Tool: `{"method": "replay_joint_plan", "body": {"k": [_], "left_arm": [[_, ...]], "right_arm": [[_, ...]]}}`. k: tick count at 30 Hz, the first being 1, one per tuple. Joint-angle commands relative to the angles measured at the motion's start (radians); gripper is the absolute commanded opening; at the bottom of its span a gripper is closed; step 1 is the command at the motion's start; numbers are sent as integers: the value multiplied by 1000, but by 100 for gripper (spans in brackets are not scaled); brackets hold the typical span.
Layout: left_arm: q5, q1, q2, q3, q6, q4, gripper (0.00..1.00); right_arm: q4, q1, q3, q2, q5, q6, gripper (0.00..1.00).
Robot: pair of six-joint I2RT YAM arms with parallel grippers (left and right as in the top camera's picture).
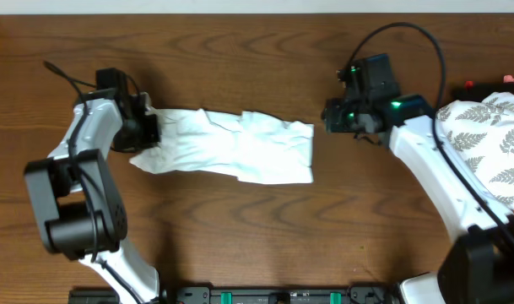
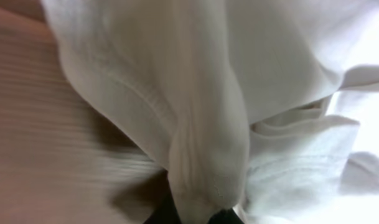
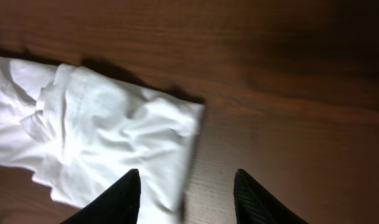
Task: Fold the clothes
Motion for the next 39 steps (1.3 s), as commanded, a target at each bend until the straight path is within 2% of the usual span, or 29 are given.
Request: {"method": "replay_joint_plan", "body": {"k": [1,8,14,21,29,36,39], "left_arm": [[-134,37,-81,-9,-45,23,6],[-303,89,-162,-9,-67,79,6],[-440,92,-224,-6,-66,116,6],[-451,58,-319,-2,-66,112,6],[-491,-166,-392,-2,-20,56,6],[-558,-424,-373,-5,-28,-18,6],[-557,-518,-365,-6,-68,-39,6]], "right_arm": [[-35,-53,4,-37,4,-19,46],[-135,-153,4,-64,3,-42,43],[-166,-184,4,-64,3,-56,43],[-183,-198,4,-64,3,-57,42],[-209,-199,4,-64,3,-56,42],[-221,-199,4,-64,3,-57,42],[-227,-199,4,-64,3,-58,41]]}}
